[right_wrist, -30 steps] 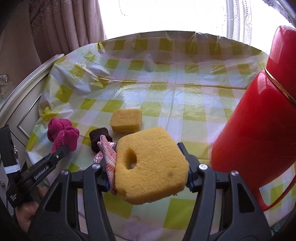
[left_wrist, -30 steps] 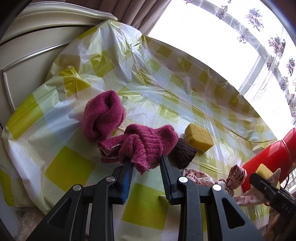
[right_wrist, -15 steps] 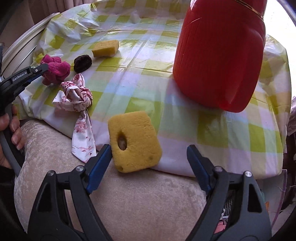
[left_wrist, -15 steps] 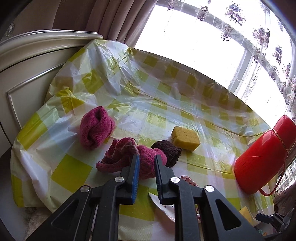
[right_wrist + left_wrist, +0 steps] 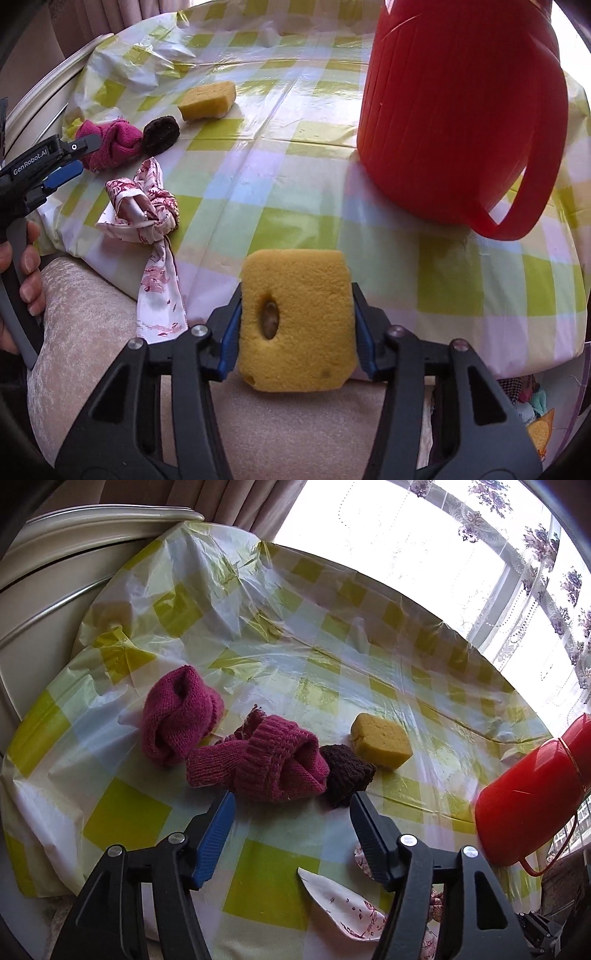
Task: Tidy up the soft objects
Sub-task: 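Carry the pink socks and yellow sponge over the box and release both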
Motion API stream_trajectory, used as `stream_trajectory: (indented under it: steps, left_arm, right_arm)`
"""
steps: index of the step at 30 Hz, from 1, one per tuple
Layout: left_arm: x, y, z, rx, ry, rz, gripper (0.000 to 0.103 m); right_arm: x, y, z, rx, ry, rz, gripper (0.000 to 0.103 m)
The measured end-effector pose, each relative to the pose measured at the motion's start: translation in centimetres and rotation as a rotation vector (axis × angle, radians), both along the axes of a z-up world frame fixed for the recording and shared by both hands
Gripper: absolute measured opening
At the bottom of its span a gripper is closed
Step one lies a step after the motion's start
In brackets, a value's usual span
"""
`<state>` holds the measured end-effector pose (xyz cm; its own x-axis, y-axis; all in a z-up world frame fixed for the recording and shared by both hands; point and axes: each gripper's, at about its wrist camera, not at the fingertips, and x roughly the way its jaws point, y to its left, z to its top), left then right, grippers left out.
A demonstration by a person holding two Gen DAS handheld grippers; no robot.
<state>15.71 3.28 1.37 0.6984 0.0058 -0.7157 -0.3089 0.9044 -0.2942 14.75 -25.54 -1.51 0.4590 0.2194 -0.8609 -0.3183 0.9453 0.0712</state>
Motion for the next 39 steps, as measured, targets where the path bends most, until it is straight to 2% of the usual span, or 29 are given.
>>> stream_trajectory:
  steps: [6,9,13,15,21,27,31,39]
  left_arm:
    - [3.3,-0.5,-1.1,0.065,0.055,-0.002,0.064]
    - [4.5,-0.4,-1.9,0.109,0.087,0.011,0.041]
    - [4.3,-0.5,-1.8,0.141,0.073,0.016,0.024]
    - [3.6,-0.8,-1.3,0.169,0.053,0.029,0.021]
    - [0.8,-1.5,1.3,0.260,-0.016,0.090,0.021]
    - [-1.9,-3.1,3.4,0.313,-0.046,0.085,0.021]
    - [-3.6,-4.9,4.3,0.319,-0.055,0.042,0.021]
    - [-5.1,-10.3,5.2,0.323,-0.035,-0.106,0.021]
  right_arm:
    - [-1.7,-1.7,1.5,0.000,-0.091,-0.088,0.054]
    - [-2.5,-2.2,2.0,0.004,-0.110,-0.103,0.054]
    - [-3.0,-2.7,2.1,0.015,-0.112,-0.120,0.054]
    - [-3.3,-2.9,2.0,0.018,-0.109,-0.125,0.054]
    - [-3.7,-3.0,2.2,0.017,-0.122,-0.133,0.054]
    - [-4.5,-3.3,2.7,0.011,-0.141,-0.144,0.054]
    - [-4.9,-3.6,2.9,0.013,-0.148,-0.155,0.054]
    - [-5.7,-5.0,3.5,0.030,-0.163,-0.190,0.054]
